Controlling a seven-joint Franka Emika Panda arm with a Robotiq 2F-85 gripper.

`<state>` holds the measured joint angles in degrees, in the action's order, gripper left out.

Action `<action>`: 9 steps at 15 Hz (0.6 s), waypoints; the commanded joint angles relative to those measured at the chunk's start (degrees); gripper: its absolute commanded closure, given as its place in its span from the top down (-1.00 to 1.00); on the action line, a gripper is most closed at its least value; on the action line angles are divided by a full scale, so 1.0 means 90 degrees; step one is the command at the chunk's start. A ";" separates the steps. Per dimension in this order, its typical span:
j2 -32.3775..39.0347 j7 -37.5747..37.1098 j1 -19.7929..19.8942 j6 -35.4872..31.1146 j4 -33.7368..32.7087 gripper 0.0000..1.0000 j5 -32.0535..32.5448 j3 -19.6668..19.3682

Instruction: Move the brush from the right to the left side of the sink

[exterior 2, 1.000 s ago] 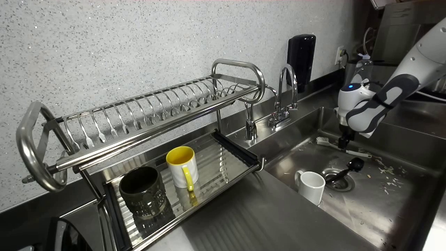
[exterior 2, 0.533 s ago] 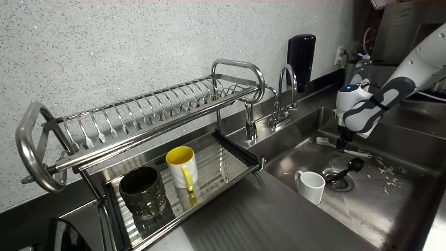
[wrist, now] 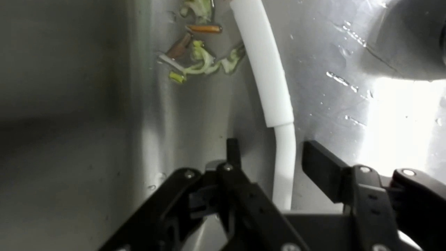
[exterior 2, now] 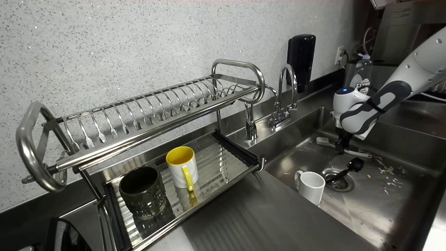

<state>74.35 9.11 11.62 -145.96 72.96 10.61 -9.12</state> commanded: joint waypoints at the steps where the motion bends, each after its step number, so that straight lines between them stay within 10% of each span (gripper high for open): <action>1: 0.0171 0.0169 0.0072 0.0315 -0.0363 -0.57 -0.0042 0.0064; 4: 0.0179 0.0129 0.0041 0.0333 -0.0388 -1.00 -0.0037 0.0047; 9: -0.0499 0.0052 -0.0118 -0.0288 0.0665 -0.93 0.0090 0.0005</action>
<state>74.67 9.11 11.42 -145.12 71.70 10.61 -9.12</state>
